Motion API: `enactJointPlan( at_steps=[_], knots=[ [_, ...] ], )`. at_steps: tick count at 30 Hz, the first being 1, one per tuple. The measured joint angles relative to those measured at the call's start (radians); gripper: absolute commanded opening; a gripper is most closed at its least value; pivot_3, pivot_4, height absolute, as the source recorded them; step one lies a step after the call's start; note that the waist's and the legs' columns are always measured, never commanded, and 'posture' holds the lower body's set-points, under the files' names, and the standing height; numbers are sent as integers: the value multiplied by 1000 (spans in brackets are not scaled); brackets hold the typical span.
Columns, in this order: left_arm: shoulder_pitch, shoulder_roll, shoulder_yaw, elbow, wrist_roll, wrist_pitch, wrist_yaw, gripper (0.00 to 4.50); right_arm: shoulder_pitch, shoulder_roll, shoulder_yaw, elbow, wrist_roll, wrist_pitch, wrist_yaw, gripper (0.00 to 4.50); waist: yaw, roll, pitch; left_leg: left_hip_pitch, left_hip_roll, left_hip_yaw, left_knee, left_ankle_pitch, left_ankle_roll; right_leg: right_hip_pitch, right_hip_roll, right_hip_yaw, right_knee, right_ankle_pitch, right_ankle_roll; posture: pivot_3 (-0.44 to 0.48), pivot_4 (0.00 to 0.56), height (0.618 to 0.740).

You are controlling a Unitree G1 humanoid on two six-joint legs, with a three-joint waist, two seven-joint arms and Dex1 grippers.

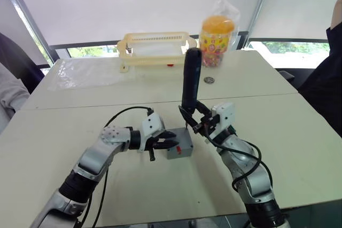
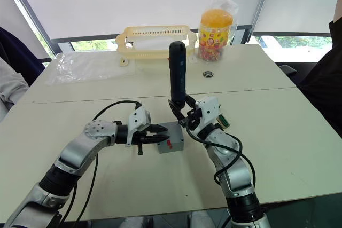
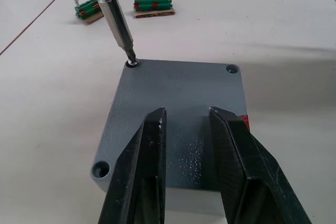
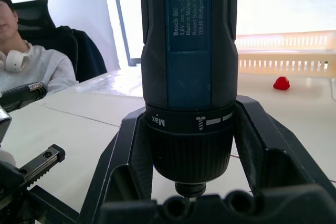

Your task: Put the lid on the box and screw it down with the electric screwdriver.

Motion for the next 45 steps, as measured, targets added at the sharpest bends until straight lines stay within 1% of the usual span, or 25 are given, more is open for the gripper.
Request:
enactJointPlan(
  at_steps=[8, 17, 32, 39, 45],
  knots=[
    [2, 1, 0, 0, 0, 0, 3, 1245, 11, 22, 1, 9, 2, -20, 0, 1751, 0, 0, -1, 0, 1, 0, 0, 0, 0, 0, 0, 0, -1, -1, -1, 0, 150, 740],
    [6, 4, 4, -2, 0, 0, 6, 1245, 76, 13, 3, -6, -2, -92, 19, 1751, -1, 0, -3, 0, 1, 0, -2, 0, 0, 0, 0, 0, -2, -1, -1, 0, 150, 740],
    [8, 7, 3, -1, 0, 0, 6, 1245, 76, -2, 21, 2, -39, -116, 38, 1751, -1, -2, -8, 1, 3, 0, -3, 0, 0, 0, 1, 0, -4, -1, -2, 0, 150, 740],
    [10, 15, 4, -5, 0, 0, 5, 1245, 73, 32, 19, 10, -16, -111, 39, 1751, -3, -2, -8, 1, 8, 1, -6, 0, 0, -1, 4, 0, -4, -2, -3, 0, 150, 740],
    [10, 18, 4, -5, 0, 0, 6, 1245, 57, 38, 19, 20, -7, -105, 39, 1751, -3, -2, -8, 2, 10, 1, -8, 0, 0, -2, 7, 0, -4, -2, -6, 0, 150, 740]
  ],
)
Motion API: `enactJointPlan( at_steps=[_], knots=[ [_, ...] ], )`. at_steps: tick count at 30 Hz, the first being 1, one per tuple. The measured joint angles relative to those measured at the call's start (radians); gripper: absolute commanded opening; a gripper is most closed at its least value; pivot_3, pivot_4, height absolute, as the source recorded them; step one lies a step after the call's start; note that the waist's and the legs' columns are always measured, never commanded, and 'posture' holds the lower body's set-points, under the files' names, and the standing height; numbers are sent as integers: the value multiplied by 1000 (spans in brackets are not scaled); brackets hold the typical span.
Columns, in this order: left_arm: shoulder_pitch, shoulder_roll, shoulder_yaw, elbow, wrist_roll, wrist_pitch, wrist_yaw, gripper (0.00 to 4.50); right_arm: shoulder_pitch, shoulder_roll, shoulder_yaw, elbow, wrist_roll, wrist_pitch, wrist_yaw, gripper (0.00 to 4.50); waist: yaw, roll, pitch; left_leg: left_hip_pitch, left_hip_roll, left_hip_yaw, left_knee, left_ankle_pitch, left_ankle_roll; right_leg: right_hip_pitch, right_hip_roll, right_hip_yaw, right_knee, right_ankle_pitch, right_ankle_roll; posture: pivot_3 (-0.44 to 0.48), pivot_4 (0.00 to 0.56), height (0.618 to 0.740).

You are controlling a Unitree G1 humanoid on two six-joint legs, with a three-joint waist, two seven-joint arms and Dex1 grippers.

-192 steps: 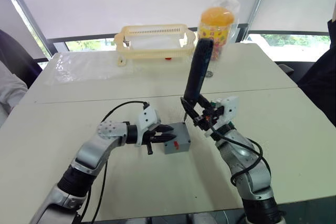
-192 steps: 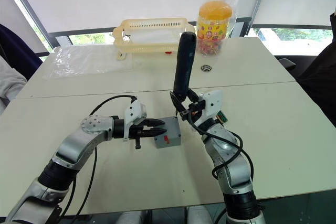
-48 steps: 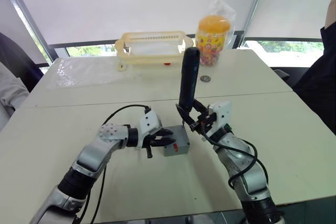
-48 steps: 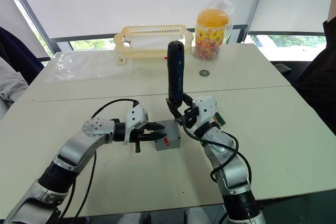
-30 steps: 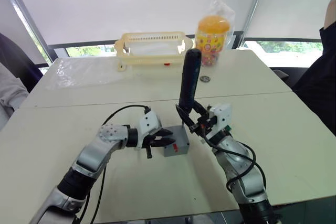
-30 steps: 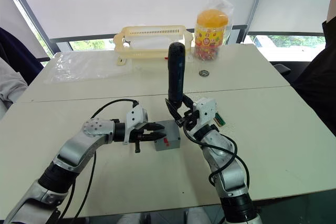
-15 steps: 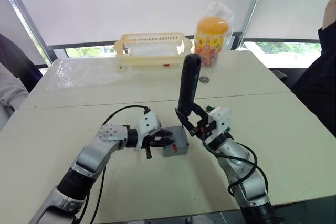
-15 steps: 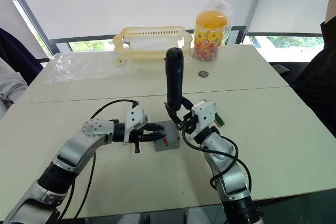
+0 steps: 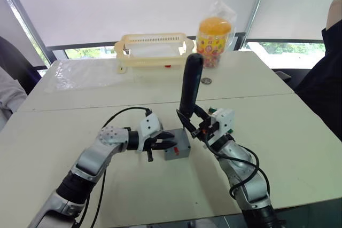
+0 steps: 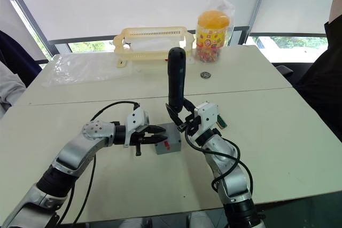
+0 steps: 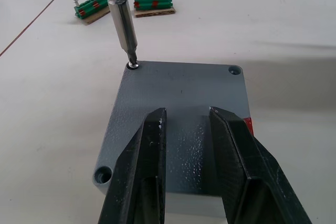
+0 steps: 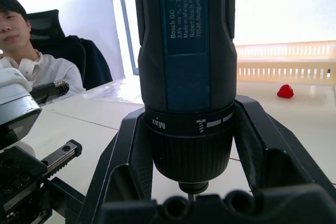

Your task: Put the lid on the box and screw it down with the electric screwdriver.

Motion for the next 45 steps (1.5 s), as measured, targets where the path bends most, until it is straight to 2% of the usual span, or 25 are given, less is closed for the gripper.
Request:
enactJointPlan(
  at_steps=[21, 30, 45],
  knots=[
    [0, 0, 1, 2, 0, 0, 3, 1245, -3, 13, 0, 1, 9, 1, 6, 1751, -1, 0, 0, 0, 4, 0, -2, 0, 0, -2, 5, 0, 0, 0, -4, 0, 150, 740],
    [0, -1, 0, 4, 0, 0, 5, 1245, -38, 29, 12, 120, -38, -113, 8, 1751, 0, 0, 0, 1, 4, 0, -2, 0, 0, -1, 6, 0, 0, -2, -3, 0, 150, 740],
    [13, 10, 3, -6, 0, 7, 8, 1245, -15, 0, 28, 124, -63, -152, 14, 1751, 3, -3, -10, 3, 5, 0, -3, 0, 0, 1, 5, 0, -2, -4, -6, 0, 150, 740]
  ],
)
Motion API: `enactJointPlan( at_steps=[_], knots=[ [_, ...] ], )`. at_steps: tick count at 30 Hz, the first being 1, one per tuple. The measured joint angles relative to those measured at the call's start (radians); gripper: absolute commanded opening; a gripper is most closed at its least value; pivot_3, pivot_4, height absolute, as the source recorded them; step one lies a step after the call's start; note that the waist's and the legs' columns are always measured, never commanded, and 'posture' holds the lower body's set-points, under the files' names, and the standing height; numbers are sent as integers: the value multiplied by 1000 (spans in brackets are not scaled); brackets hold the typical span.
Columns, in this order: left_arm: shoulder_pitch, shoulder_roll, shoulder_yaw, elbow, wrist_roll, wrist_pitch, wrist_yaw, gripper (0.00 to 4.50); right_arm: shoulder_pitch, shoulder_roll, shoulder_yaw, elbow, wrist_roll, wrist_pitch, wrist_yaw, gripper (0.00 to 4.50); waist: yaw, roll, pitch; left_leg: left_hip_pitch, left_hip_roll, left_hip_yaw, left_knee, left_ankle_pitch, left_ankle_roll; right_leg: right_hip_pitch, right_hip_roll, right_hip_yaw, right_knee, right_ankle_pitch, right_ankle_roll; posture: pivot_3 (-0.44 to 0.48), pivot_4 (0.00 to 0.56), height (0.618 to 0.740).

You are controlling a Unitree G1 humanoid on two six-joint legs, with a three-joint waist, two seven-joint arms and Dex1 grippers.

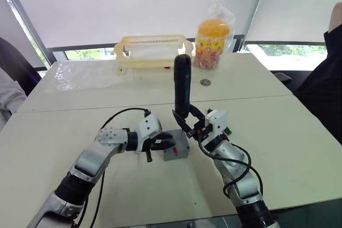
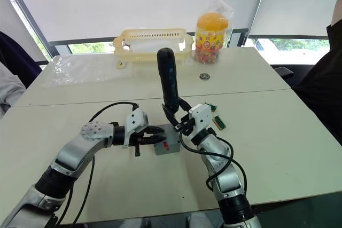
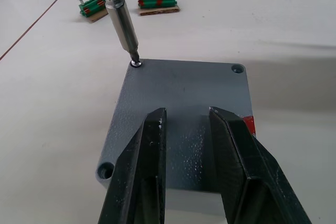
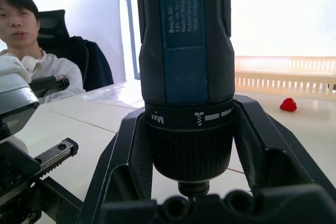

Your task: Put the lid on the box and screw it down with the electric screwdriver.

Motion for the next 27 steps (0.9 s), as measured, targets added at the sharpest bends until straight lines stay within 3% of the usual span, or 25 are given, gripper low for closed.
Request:
enactJointPlan(
  at_steps=[27],
  knots=[
    [-6, -9, -30, 2, 25, -6, 14, 1245, 7, -25, 2, 4, -18, -7, -13, 1751, 5, 2, -5, -2, 2, -3, -1, 0, 0, 3, -2, 2, -11, 1, -1, 0, 150, 740]
  ],
)
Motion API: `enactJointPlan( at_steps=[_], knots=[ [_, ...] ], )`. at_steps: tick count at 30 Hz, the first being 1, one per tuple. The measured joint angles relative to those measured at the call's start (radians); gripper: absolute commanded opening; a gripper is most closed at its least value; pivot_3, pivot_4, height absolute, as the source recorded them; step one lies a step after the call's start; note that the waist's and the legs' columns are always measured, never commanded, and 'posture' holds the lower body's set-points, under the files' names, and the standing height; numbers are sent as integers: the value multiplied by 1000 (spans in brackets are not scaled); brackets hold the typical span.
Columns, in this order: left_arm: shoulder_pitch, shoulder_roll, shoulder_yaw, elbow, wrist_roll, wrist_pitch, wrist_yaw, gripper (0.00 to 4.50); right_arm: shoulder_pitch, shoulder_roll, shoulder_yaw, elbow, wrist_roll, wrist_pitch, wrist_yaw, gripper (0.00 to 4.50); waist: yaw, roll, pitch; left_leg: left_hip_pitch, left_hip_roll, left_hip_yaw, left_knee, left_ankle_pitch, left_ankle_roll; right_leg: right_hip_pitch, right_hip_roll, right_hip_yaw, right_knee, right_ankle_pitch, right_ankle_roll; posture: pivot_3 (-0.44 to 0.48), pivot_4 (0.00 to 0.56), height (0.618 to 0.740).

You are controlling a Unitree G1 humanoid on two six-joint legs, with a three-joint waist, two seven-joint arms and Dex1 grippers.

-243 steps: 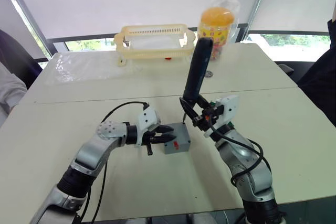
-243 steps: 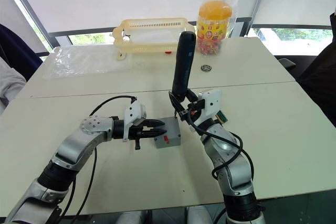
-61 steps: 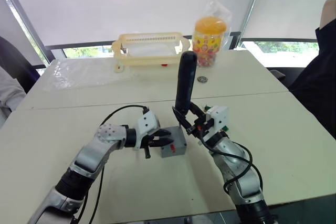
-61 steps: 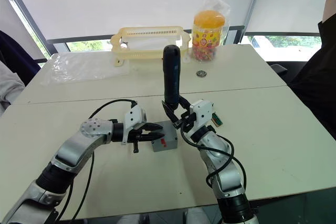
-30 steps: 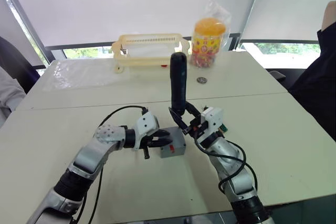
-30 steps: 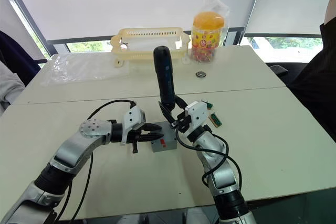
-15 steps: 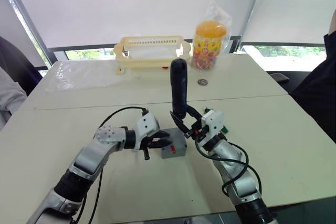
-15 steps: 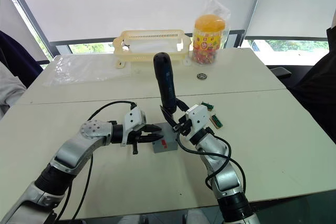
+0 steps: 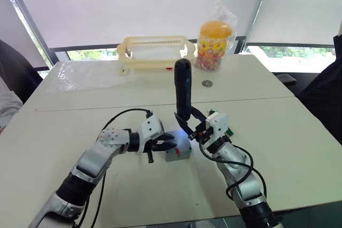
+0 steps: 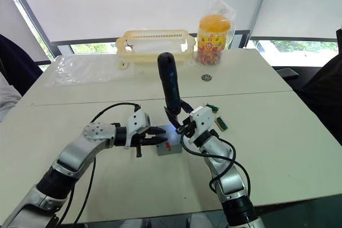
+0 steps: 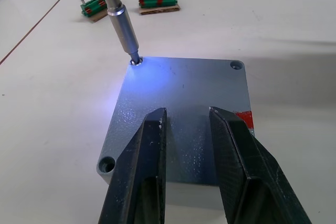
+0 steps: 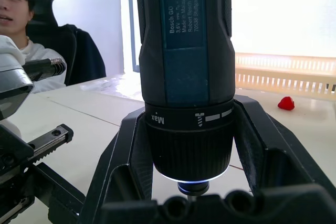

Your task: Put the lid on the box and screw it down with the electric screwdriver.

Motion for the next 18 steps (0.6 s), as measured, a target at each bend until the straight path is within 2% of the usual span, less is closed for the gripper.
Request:
enactJointPlan(
  at_steps=[18],
  knots=[
    [-13, -3, -20, 9, 15, -22, -3, 1245, 18, 0, -4, -13, 0, 3, -22, 1751, 3, 0, 0, -1, -3, 0, -1, 0, 0, -1, -8, -1, -4, 0, 0, 0, 150, 740]
  ],
)
